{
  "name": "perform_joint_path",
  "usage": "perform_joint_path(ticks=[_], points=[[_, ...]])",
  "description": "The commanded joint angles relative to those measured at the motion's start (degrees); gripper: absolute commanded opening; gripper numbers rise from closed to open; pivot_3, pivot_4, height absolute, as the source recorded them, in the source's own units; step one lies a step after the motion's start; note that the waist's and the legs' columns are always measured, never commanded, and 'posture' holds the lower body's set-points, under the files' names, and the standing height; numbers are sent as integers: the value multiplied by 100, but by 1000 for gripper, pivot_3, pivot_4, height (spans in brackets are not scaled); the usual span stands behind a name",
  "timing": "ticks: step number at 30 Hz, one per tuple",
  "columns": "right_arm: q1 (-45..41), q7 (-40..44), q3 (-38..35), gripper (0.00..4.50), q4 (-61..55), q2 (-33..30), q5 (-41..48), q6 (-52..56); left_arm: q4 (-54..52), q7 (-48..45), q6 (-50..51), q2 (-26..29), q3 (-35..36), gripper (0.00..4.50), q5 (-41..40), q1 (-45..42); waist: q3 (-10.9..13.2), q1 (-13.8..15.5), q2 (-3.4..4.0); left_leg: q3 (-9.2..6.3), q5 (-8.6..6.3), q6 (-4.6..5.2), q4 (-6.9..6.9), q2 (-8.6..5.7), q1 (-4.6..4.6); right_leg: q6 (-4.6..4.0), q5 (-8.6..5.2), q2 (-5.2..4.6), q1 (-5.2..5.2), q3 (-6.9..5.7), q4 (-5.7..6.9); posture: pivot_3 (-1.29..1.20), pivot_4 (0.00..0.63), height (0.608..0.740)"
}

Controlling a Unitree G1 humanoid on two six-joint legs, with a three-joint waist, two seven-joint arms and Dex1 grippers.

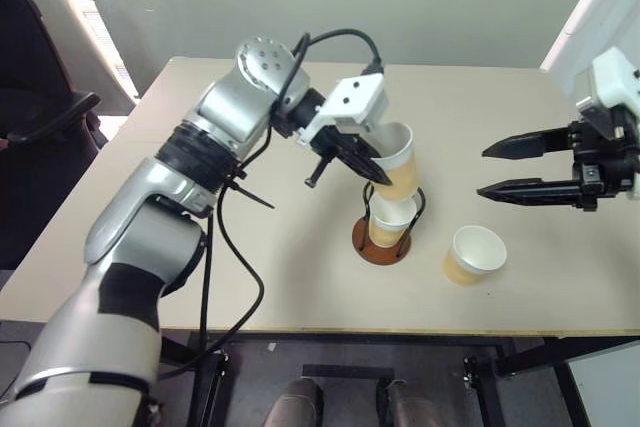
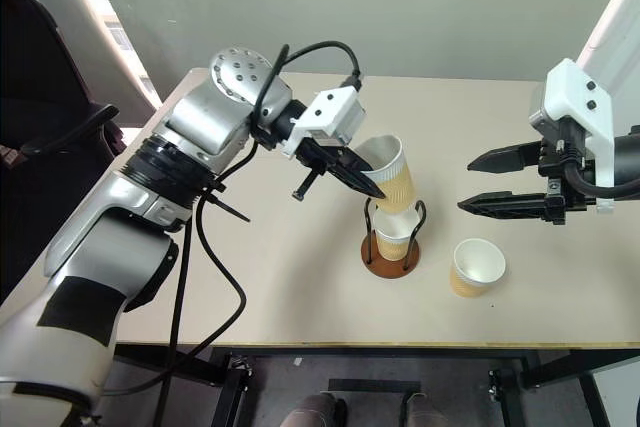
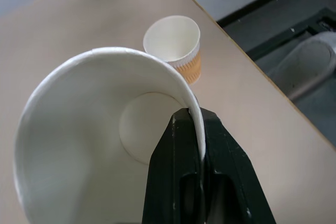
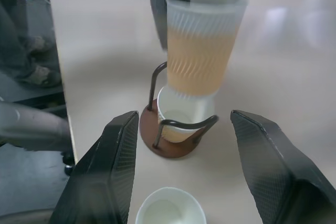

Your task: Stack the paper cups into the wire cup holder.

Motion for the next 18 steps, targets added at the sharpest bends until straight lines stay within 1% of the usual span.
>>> perform_joint_path(ticks=[1,4,8,14,17,18], points=[[50,-202,-438,2875,-185,-123,223,124,280,-232,-421,-145,-175,47,61,-253,0,5,0,3,0,0,2,0,-1,4,-2,-2,0,4,-1,0,150,740],[161,-309,-574,2875,-256,-153,321,184,580,-232,-839,-274,-367,47,333,-264,0,11,0,16,5,-9,7,-2,-1,17,-9,-8,1,9,-2,0,150,740],[324,-436,-709,2875,-365,-185,429,217,895,-232,-1138,-501,-398,47,582,-247,0,22,0,31,3,-11,14,-7,-3,35,-18,-15,1,14,-3,0,150,740],[436,-520,-729,2875,-374,-231,491,119,997,-232,-1338,-754,-441,47,870,-143,0,34,0,37,-7,5,18,-41,-4,69,-36,-45,0,15,6,0,150,740],[451,-525,-680,2875,-359,-254,484,49,930,-232,-1263,-832,-459,637,878,-153,0,38,0,38,-17,23,31,-56,-9,85,-46,-63,3,16,8,0,150,740],[455,-523,-668,2875,-351,-259,476,30,899,-232,-1246,-864,-428,973,854,-161,0,40,1,38,-21,29,40,-58,-14,89,-46,-64,3,16,7,0,150,740]])
